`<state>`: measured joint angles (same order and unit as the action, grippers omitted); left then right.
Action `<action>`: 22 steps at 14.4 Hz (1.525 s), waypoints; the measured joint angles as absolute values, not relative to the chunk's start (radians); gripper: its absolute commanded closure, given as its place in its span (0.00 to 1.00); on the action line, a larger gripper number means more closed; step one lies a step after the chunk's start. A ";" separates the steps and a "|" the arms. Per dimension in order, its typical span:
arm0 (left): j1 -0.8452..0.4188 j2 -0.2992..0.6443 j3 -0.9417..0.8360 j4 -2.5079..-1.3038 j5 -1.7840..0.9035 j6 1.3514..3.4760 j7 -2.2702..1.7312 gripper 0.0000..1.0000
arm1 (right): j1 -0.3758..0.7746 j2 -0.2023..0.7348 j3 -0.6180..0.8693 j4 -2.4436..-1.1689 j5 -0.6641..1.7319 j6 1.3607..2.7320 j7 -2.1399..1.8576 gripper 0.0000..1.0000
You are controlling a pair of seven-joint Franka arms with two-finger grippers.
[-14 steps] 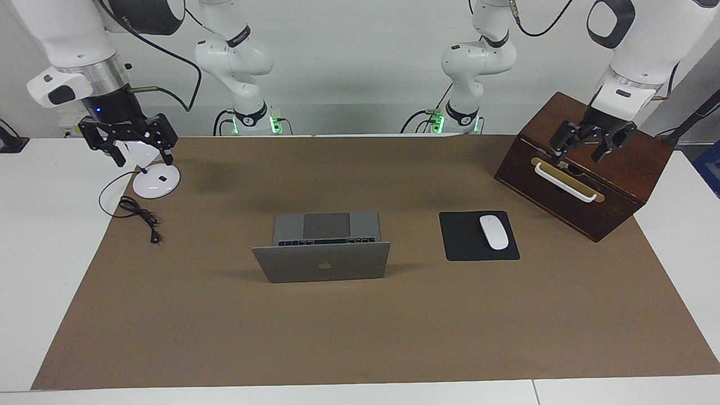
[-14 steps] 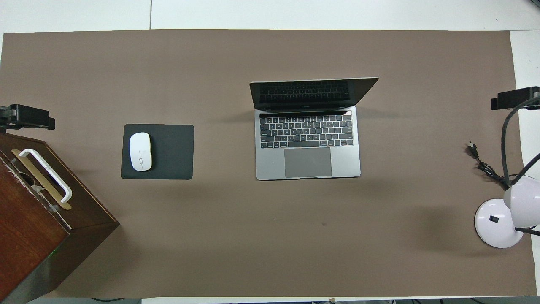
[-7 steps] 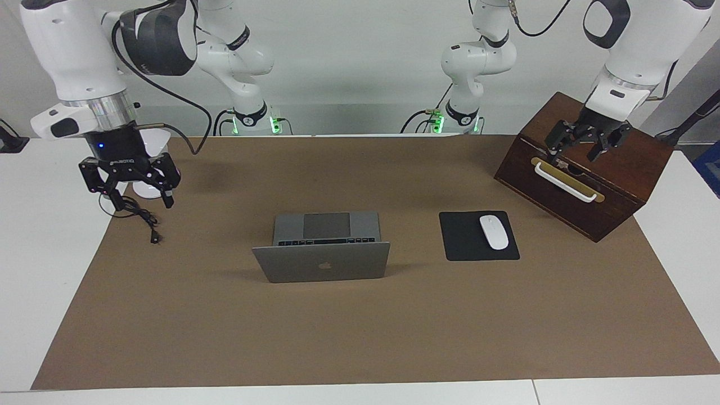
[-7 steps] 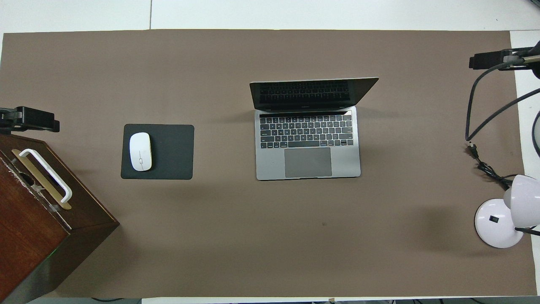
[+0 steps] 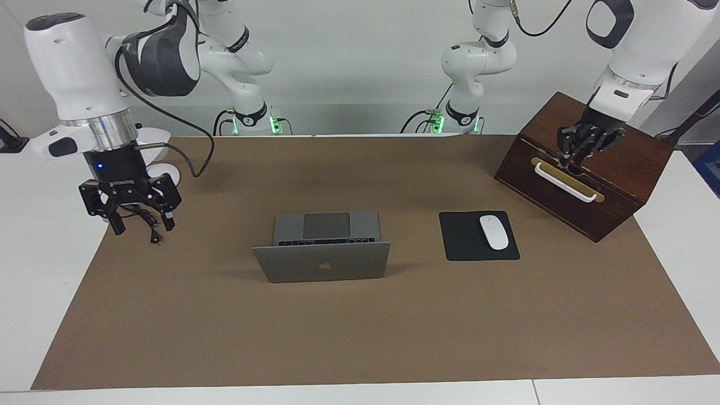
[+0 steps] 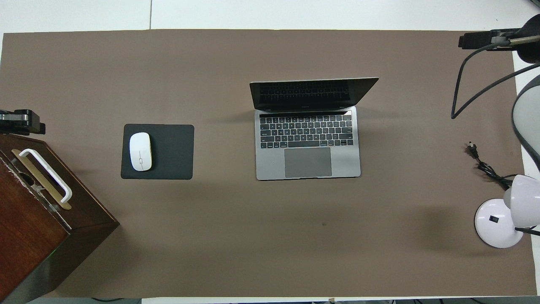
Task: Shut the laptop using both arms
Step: 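Reach the right gripper to the laptop lid while the left gripper advances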
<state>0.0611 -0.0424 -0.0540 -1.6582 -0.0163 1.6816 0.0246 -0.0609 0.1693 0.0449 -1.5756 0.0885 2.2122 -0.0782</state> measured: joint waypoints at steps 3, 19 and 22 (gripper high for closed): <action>0.059 -0.042 -0.059 -1.665 -0.021 1.718 0.025 1.00 | -0.036 0.200 0.046 -1.576 0.090 2.257 -0.060 0.11; -0.305 -0.252 -0.079 -2.316 -0.151 2.539 0.025 1.00 | 0.144 0.294 0.050 -1.574 -0.085 2.325 0.192 1.00; -0.380 -0.252 -0.079 -2.404 -0.151 2.685 0.025 1.00 | 0.201 0.321 0.050 -1.572 -0.120 2.331 0.276 1.00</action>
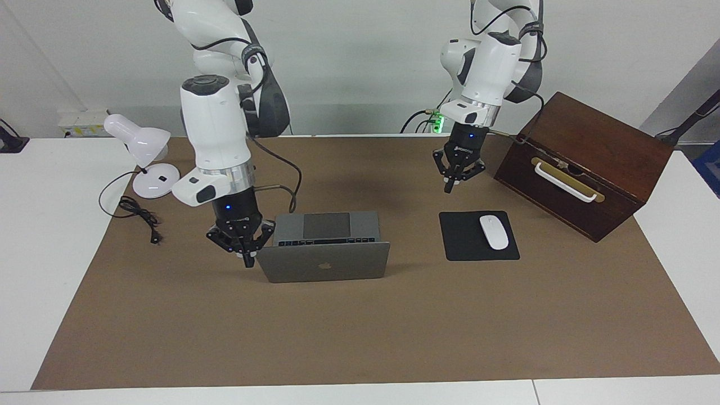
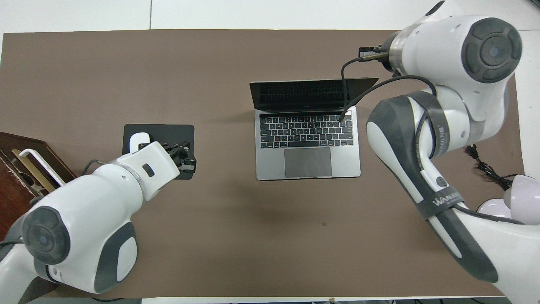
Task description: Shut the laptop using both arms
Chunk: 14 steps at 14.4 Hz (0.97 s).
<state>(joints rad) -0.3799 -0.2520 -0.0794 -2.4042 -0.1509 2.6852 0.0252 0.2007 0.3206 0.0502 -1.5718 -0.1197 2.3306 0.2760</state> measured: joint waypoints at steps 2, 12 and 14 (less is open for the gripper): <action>-0.425 -0.245 -0.079 -2.455 -0.151 2.773 0.025 1.00 | 0.232 0.329 0.050 -1.571 -0.137 2.332 0.329 1.00; -0.570 -0.026 -0.078 -2.520 -0.152 3.135 0.017 1.00 | 0.370 0.371 0.051 -1.543 -0.268 2.333 0.615 1.00; -0.577 -0.015 -0.078 -2.519 -0.152 3.151 0.019 1.00 | 0.372 0.384 0.050 -1.536 -0.273 2.333 0.621 1.00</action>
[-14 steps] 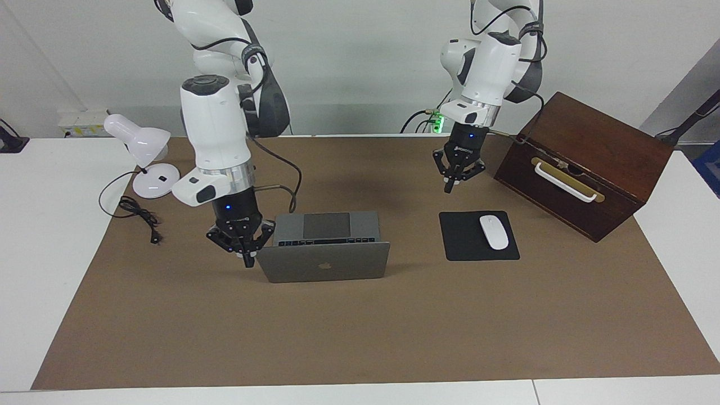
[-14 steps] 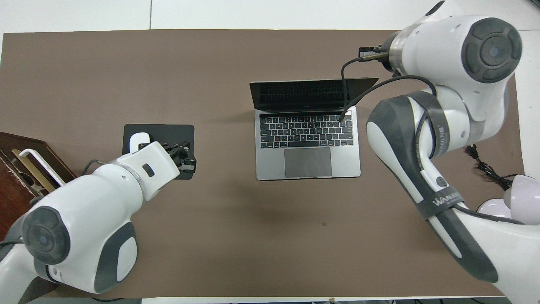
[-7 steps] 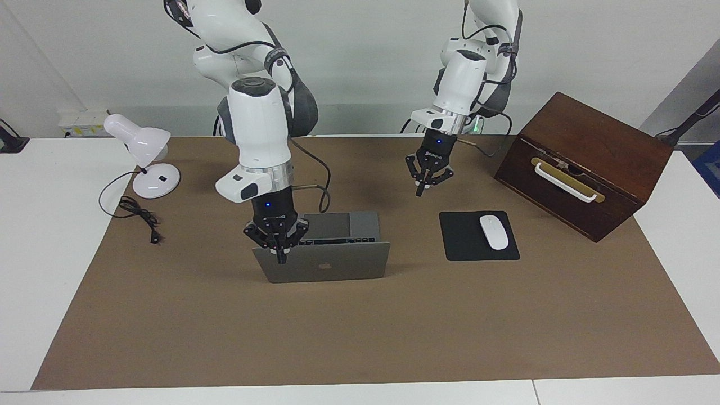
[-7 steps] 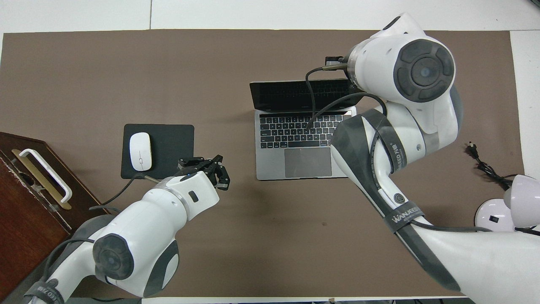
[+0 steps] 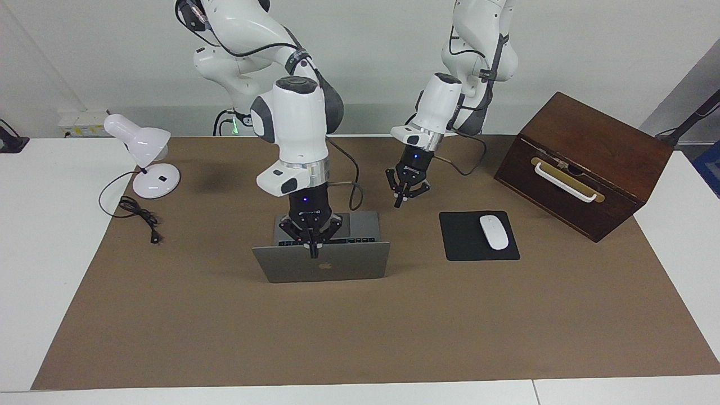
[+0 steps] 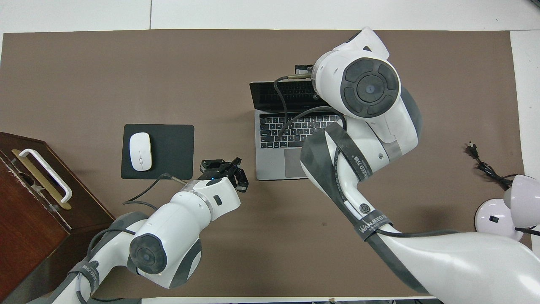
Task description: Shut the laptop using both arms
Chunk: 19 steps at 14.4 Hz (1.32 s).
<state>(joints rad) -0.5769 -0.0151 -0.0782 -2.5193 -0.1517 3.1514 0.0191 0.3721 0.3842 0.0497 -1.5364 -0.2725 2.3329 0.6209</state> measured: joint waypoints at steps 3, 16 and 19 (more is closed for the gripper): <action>-0.607 0.024 -0.078 -2.515 -0.152 3.198 0.021 1.00 | 0.365 0.390 0.043 -1.528 -0.273 2.339 0.621 1.00; -0.680 0.239 -0.076 -2.485 -0.151 3.398 0.076 1.00 | 0.346 0.402 0.042 -1.532 -0.273 2.311 0.621 1.00; -0.685 0.255 -0.075 -2.485 -0.151 3.435 0.091 1.00 | 0.344 0.401 0.043 -1.531 -0.273 2.275 0.621 1.00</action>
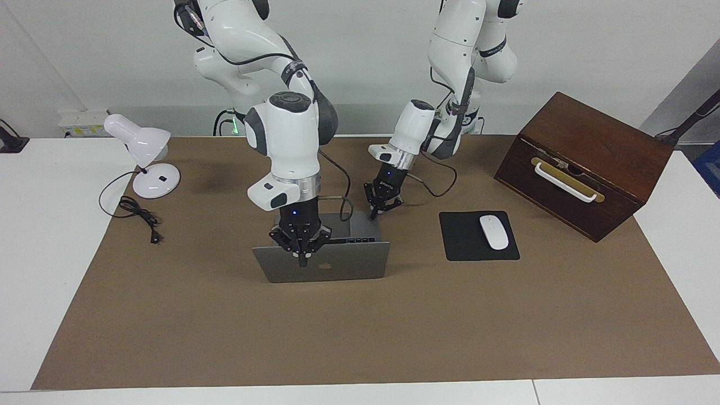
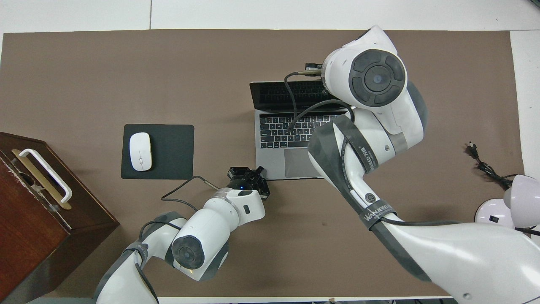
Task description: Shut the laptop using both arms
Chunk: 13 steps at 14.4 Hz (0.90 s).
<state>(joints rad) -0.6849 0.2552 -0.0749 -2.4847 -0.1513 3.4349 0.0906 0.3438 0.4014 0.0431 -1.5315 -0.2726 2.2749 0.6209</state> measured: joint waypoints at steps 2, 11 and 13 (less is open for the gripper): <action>-0.685 0.256 -0.075 -2.485 -0.151 3.435 0.108 1.00 | 0.346 0.398 0.048 -1.527 -0.272 2.232 0.621 1.00; -0.688 0.267 -0.075 -2.493 -0.151 3.479 0.200 1.00 | 0.350 0.375 0.056 -1.529 -0.097 2.062 0.621 1.00; -0.688 0.267 -0.075 -2.493 -0.151 3.481 0.204 1.00 | 0.350 0.373 0.057 -1.551 -0.078 2.052 0.621 1.00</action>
